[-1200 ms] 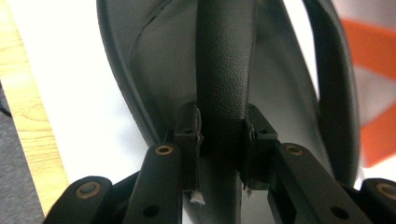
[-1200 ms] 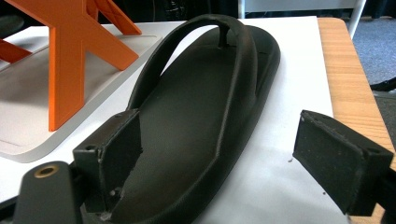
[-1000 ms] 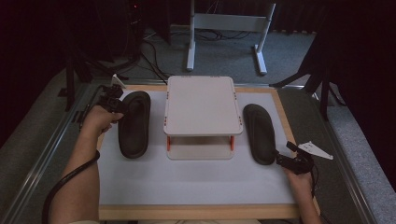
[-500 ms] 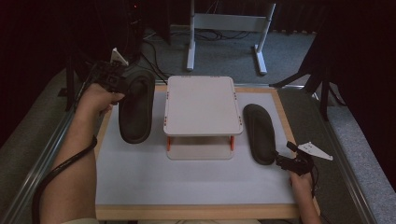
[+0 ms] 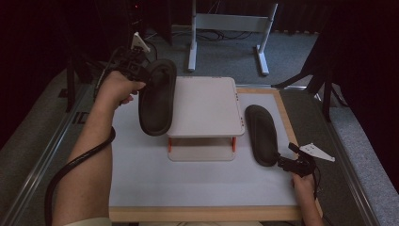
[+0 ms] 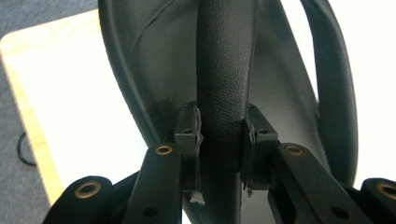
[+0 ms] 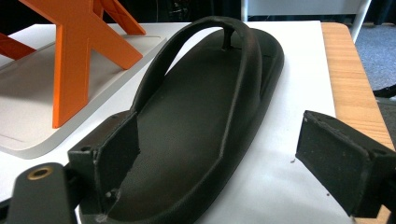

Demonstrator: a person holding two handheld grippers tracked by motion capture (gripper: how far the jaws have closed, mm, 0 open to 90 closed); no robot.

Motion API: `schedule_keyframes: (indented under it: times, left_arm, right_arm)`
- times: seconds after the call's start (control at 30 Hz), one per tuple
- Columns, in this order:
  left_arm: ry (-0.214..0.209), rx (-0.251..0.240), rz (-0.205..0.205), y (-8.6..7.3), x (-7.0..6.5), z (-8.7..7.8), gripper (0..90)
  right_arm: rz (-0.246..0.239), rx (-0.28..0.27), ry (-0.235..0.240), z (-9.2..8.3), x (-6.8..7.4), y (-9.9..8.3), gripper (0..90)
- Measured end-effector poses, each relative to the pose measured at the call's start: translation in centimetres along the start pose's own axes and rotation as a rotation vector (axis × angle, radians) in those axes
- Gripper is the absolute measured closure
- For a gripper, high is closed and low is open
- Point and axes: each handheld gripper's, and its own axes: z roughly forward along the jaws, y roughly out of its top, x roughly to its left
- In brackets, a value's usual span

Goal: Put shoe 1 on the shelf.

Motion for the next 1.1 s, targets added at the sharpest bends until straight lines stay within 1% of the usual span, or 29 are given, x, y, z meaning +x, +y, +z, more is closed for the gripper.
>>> schedule_keyframes:
  times: [0.1, 0.13, 0.2, 0.3, 0.33, 0.4, 0.43, 0.5, 0.53, 0.6, 0.63, 0.67, 0.7, 0.73, 0.77, 0.8, 0.83, 0.9, 0.97, 1.0, 1.03, 1.07, 1.1]
  left_arm:
    - [-0.009, 0.002, -0.006, 0.7, -0.9, 0.1, 71.9]
    - [-0.013, -0.007, -0.011, 0.9, -1.3, 0.2, 71.8]
    - [-0.021, -0.005, -0.006, 1.4, -2.0, 0.4, 71.9]
    - [-0.041, -0.013, -0.004, 2.0, -3.3, 1.0, 71.8]
    - [-0.040, -0.007, 0.009, 2.2, -3.8, 1.3, 71.8]
    - [-0.054, -0.009, 0.013, 2.6, -4.5, 1.7, 71.8]
    - [-0.052, -0.002, 0.020, 2.7, -4.9, 2.1, 71.8]
    - [-0.064, -0.002, 0.011, 2.9, -5.3, 2.6, 71.8]
    - [-0.050, 0.005, 0.014, 2.9, -5.6, 3.0, 71.8]
    - [-0.054, 0.000, 0.000, 3.0, -5.7, 3.4, 71.8]
    - [-0.045, 0.009, 0.001, 3.0, -5.8, 3.7, 71.8]
    - [-0.051, 0.001, -0.016, 3.0, -5.8, 4.0, 71.8]
    - [-0.055, 0.001, -0.028, 3.0, -5.8, 4.2, 71.7]
    - [-0.055, 0.007, -0.030, 2.9, -5.9, 4.5, 71.8]
    - [-0.062, 0.008, -0.046, 2.8, -5.8, 4.8, 71.7]
    - [-0.051, 0.019, -0.051, 2.8, -5.9, 5.1, 71.7]
    - [-0.042, 0.017, -0.052, 2.7, -5.9, 5.2, 71.7]
    - [-0.045, 0.008, -0.070, 2.6, -5.7, 5.5, 71.7]
    - [-0.042, 0.006, -0.075, 2.5, -5.6, 5.6, 71.7]
    - [-0.037, 0.011, -0.076, 2.5, -5.6, 5.8, 71.7]
    - [-0.029, 0.010, -0.087, 2.5, -5.5, 6.1, 71.7]
    - [-0.029, 0.010, -0.087, 2.5, -5.5, 6.1, 71.7]
    - [-0.018, 0.011, -0.086, 2.5, -5.6, 6.2, 71.6]
  right_arm:
    - [-0.008, -0.002, -0.002, 0.0, 0.1, 0.0, 12.7]
    - [-0.009, -0.002, 0.002, 0.0, 0.1, 0.0, 12.7]
    - [-0.009, -0.003, 0.003, 0.0, 0.1, 0.0, 12.7]
    - [-0.007, -0.015, 0.006, -0.2, 0.0, 0.0, 12.7]
    - [-0.003, -0.014, 0.008, -0.2, 0.0, 0.0, 12.7]
    - [0.001, -0.017, 0.010, -0.2, 0.0, 0.0, 12.7]
    - [0.002, -0.017, 0.011, -0.2, 0.0, 0.0, 12.7]
    - [-0.003, -0.017, 0.014, -0.2, 0.0, 0.0, 12.7]
    - [-0.007, -0.017, 0.013, -0.2, 0.0, 0.0, 12.7]
    - [-0.012, -0.017, 0.013, -0.1, 0.0, 0.0, 12.7]
    - [-0.013, -0.017, 0.013, -0.1, 0.1, 0.0, 12.7]
    - [-0.012, -0.016, 0.015, -0.1, 0.1, 0.0, 12.7]
    - [-0.011, -0.016, 0.014, -0.1, 0.1, 0.0, 12.7]
    - [-0.011, -0.016, 0.014, -0.1, 0.1, 0.0, 12.7]
    - [-0.011, -0.016, 0.015, -0.1, 0.0, 0.0, 12.7]
    - [-0.011, -0.014, 0.016, -0.1, 0.1, 0.0, 12.7]
    - [-0.011, -0.014, 0.015, -0.1, 0.1, 0.0, 12.7]
    - [-0.014, -0.012, 0.015, -0.1, 0.1, 0.0, 12.7]
    - [-0.015, -0.011, 0.013, 0.0, 0.1, 0.0, 12.7]
    - [-0.016, -0.010, 0.013, 0.0, 0.1, 0.0, 12.7]
    - [-0.020, -0.007, 0.011, 0.0, 0.1, 0.0, 12.7]
    - [-0.020, -0.007, 0.011, 0.0, 0.2, 0.0, 12.7]
    - [-0.021, -0.008, 0.011, 0.0, 0.2, 0.0, 12.7]
